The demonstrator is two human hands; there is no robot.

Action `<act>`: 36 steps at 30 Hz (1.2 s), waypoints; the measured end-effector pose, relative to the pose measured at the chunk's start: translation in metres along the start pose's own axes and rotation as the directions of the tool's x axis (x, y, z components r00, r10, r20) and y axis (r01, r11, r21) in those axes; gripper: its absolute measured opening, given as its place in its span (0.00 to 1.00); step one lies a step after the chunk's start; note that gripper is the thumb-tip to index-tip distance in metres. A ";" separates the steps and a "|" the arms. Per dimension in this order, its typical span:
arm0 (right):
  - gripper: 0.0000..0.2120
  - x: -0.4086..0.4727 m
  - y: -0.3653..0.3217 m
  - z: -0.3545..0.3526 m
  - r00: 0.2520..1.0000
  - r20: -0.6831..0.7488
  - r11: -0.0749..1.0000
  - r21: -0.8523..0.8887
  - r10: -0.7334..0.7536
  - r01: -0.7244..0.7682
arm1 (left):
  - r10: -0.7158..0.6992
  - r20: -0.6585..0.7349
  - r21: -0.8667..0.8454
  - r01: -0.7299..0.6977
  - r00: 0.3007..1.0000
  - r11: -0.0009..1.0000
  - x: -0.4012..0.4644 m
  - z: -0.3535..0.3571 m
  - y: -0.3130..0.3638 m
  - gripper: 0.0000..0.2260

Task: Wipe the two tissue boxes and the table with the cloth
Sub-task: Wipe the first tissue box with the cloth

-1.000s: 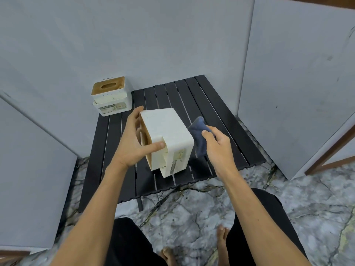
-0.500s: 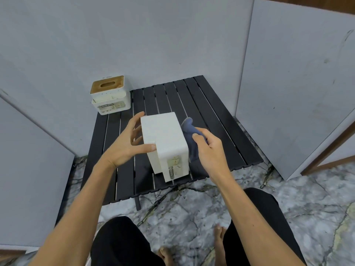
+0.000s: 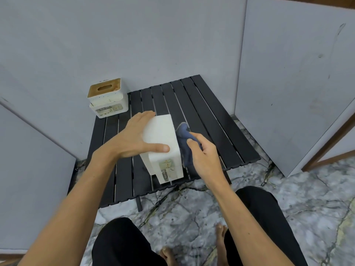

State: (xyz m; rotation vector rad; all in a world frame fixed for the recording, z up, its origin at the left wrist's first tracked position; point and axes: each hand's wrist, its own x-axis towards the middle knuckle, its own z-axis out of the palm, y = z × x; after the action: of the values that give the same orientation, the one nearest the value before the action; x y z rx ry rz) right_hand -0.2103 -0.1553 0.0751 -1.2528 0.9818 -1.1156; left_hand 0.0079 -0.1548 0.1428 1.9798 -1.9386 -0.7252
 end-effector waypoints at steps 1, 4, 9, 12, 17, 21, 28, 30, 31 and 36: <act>0.12 0.000 0.001 -0.001 1.000 -0.007 1.000 0.004 0.006 -0.006 | 0.001 0.002 0.019 -0.001 1.000 1.000 0.000 0.001 0.000 0.60; 0.11 0.001 0.004 -0.006 0.996 -0.063 0.996 0.063 0.060 -0.056 | -0.005 -0.019 0.004 0.005 1.000 1.000 -0.003 0.001 -0.003 0.58; 0.08 0.008 0.011 -0.014 0.972 -0.142 0.957 0.251 0.184 -0.145 | 0.021 -0.060 -0.052 -0.024 0.998 0.998 -0.008 0.005 -0.012 0.59; 0.04 0.010 0.014 -0.021 0.959 -0.121 0.911 0.363 0.255 -0.197 | 0.049 -0.093 -0.089 -0.058 0.994 0.994 -0.012 0.008 -0.018 0.54; 0.04 0.003 0.021 -0.014 0.971 -0.030 0.898 0.389 0.237 -0.207 | 0.125 -0.163 -0.157 -0.151 0.979 0.976 -0.022 0.009 -0.034 0.46; 0.01 -0.014 0.022 0.006 0.989 0.027 0.956 0.253 0.144 -0.146 | 0.087 -0.209 -0.261 -0.141 0.974 0.955 -0.027 0.009 -0.047 0.52; 0.01 -0.031 0.021 0.038 0.989 0.135 0.988 0.130 0.063 -0.081 | 0.032 -0.218 -0.306 -0.099 0.975 0.947 -0.048 -0.001 -0.074 0.55; 0.03 -0.034 0.022 0.041 0.987 0.150 0.991 0.114 0.056 -0.074 | 0.011 -0.158 -0.278 -0.055 0.987 0.959 -0.055 -0.011 -0.078 0.57; 0.03 -0.036 0.022 0.041 0.986 0.161 0.991 0.109 0.054 -0.072 | -0.018 -0.110 -0.258 -0.011 0.994 0.966 -0.058 -0.017 -0.080 0.58; 0.03 -0.040 0.021 0.046 0.981 0.187 0.993 0.102 0.044 -0.064 | -0.099 0.094 -0.117 0.110 0.991 0.987 -0.071 -0.041 -0.089 0.63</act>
State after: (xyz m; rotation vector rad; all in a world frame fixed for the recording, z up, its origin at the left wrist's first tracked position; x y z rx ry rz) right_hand -0.1713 -0.1071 0.0570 -1.2111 0.8012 -0.9785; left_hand 0.1068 -0.0848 0.1422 2.0182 -1.8011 -0.9498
